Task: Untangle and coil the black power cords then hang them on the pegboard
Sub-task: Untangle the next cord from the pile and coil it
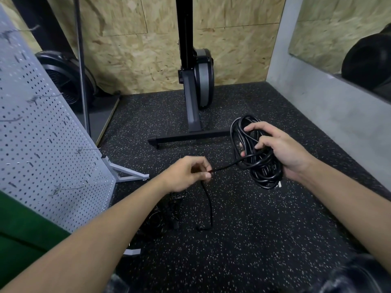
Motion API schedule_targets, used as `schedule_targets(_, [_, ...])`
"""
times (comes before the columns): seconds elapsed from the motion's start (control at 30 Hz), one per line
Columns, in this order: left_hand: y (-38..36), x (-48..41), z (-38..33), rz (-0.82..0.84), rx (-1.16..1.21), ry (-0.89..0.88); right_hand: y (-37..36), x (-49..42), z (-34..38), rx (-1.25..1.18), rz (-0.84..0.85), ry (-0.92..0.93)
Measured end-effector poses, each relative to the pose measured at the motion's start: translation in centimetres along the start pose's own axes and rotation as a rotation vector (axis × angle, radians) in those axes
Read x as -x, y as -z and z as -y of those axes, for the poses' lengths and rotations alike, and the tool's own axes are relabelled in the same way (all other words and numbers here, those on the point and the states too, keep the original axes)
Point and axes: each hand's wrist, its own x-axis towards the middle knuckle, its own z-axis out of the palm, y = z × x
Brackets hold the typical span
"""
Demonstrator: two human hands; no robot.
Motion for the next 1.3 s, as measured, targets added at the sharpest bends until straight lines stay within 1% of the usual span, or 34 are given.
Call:
schedule_targets(0.1, [0.0, 0.1, -1.1, -0.224, -0.07, -0.116, 0.3, 0.0, 0.0, 0.095, 0.048, -0.005])
schedule_targets(0.17, [-0.1, 0.1, -2.2, -0.301, -0.104, -0.219, 0.3, 0.0, -0.2, 0.19, 0.119, -0.031])
schedule_targets(0.23, [-0.3, 0.0, -3.2, -0.344, -0.112, -0.293, -0.1, 0.1, -0.5, 0.278, 0.195, -0.066])
schedule_targets(0.3, [-0.6, -0.1, -3.9, -0.373, -0.115, -0.323, -0.6, 0.2, -0.9, 0.343, 0.252, -0.082])
schedule_targets(0.37, [-0.7, -0.1, -4.4, -0.406, -0.115, -0.339, -1.0, 0.3, -1.1, 0.352, 0.28, -0.091])
schedule_targets(0.47, [-0.4, 0.1, -5.1, -0.501, -0.064, -0.288, -1.2, 0.2, -1.1, 0.322, 0.274, -0.049])
schedule_targets(0.57, [-0.1, 0.2, -5.5, -0.521, -0.081, -0.297, -1.6, 0.2, -1.1, 0.435, 0.275, 0.059])
schedule_targets(0.7, [-0.5, 0.3, -5.6, -0.493, -0.095, -0.349, -2.1, 0.7, -1.4, 0.518, 0.285, 0.07])
schedule_targets(0.87, [-0.7, -0.1, -5.6, -0.556, -0.067, -0.406, -2.4, 0.6, -1.5, 0.638, 0.22, 0.165])
schedule_targets(1.0, [-0.7, -0.4, -5.4, -0.609, -0.027, -0.394, -2.7, 0.8, -1.2, 0.641, 0.192, 0.189])
schedule_targets(1.07, [-0.8, -0.4, -5.2, -0.612, 0.009, -0.311, -2.6, 0.7, -1.2, 0.608, 0.173, 0.185])
schedule_targets(1.13, [-0.6, -0.5, -4.8, -0.566, 0.116, -0.192, -2.4, 0.7, -1.2, 0.562, 0.183, 0.163])
schedule_targets(1.2, [-0.1, -0.3, -4.2, -0.43, 0.227, -0.07, -2.3, 0.7, -1.1, 0.526, 0.189, 0.14])
schedule_targets(1.3, [0.5, 0.2, -3.0, -0.157, 0.223, 0.056, -2.1, 0.9, -0.8, 0.47, 0.15, 0.129])
